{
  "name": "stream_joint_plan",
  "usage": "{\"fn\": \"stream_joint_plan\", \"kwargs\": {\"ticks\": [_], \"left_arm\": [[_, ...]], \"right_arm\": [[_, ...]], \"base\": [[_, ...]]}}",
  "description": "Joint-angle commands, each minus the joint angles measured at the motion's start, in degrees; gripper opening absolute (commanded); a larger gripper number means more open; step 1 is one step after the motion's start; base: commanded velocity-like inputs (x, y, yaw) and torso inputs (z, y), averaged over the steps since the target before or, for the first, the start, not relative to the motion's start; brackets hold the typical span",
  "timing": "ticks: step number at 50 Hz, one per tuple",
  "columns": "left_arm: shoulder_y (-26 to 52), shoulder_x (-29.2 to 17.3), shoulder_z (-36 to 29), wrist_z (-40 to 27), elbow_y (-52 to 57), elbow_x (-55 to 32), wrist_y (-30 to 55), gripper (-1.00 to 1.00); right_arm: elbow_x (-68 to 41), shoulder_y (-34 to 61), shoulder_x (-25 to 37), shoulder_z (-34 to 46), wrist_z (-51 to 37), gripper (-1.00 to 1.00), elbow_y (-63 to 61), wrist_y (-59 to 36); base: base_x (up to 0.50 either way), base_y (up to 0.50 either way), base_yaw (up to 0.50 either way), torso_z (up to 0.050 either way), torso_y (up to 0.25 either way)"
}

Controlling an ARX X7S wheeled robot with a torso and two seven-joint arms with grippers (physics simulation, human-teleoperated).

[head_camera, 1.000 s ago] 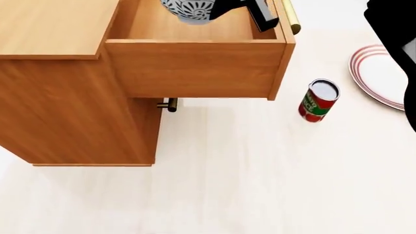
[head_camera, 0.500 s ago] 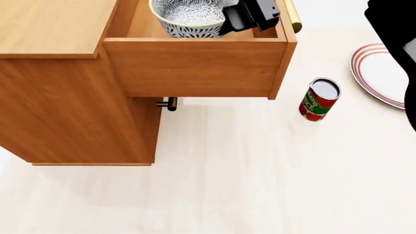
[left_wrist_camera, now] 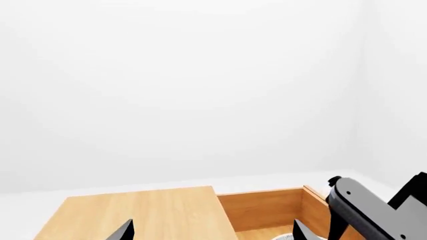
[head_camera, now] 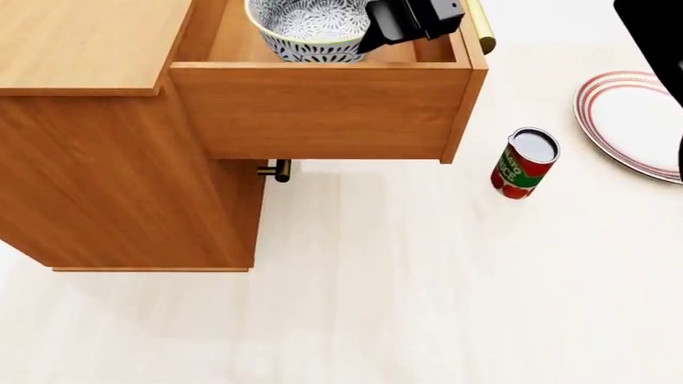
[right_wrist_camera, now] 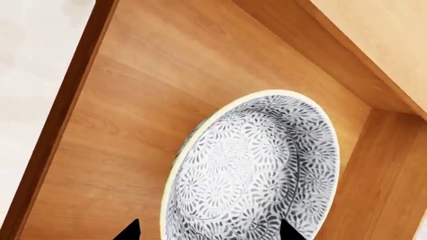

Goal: Put the bowl in the top drawer of the cabinet.

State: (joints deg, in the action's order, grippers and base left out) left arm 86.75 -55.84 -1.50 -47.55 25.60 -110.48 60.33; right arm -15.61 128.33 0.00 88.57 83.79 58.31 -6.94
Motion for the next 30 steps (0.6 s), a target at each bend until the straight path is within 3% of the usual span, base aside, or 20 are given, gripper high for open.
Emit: {"fn": "stream_joint_plan", "kwargs": {"ticks": [1,6,30], "left_arm": [[-0.17,-0.07,0.02,0.05,0.1,0.11,-0.44,1.0],[-0.24,-0.08,0.04,0.21,0.14,0.16,-0.6,1.0],[-0.38,-0.11,0.09,1.83,0.26,0.5,-0.93,1.0]], "right_arm": [[-1.07,0.71,0.0,-0.1,0.58,1.0,0.38,0.14],[-1.25,0.93,0.0,-0.14,0.82,1.0,0.63,0.13],[-4.12,2.42,0.0,-0.66,2.08,1.0,3.23,0.62]], "base": [[0.0,0.0,0.0,0.0,0.0],[0.0,0.0,0.0,0.0,0.0],[0.0,0.0,0.0,0.0,0.114]]}}
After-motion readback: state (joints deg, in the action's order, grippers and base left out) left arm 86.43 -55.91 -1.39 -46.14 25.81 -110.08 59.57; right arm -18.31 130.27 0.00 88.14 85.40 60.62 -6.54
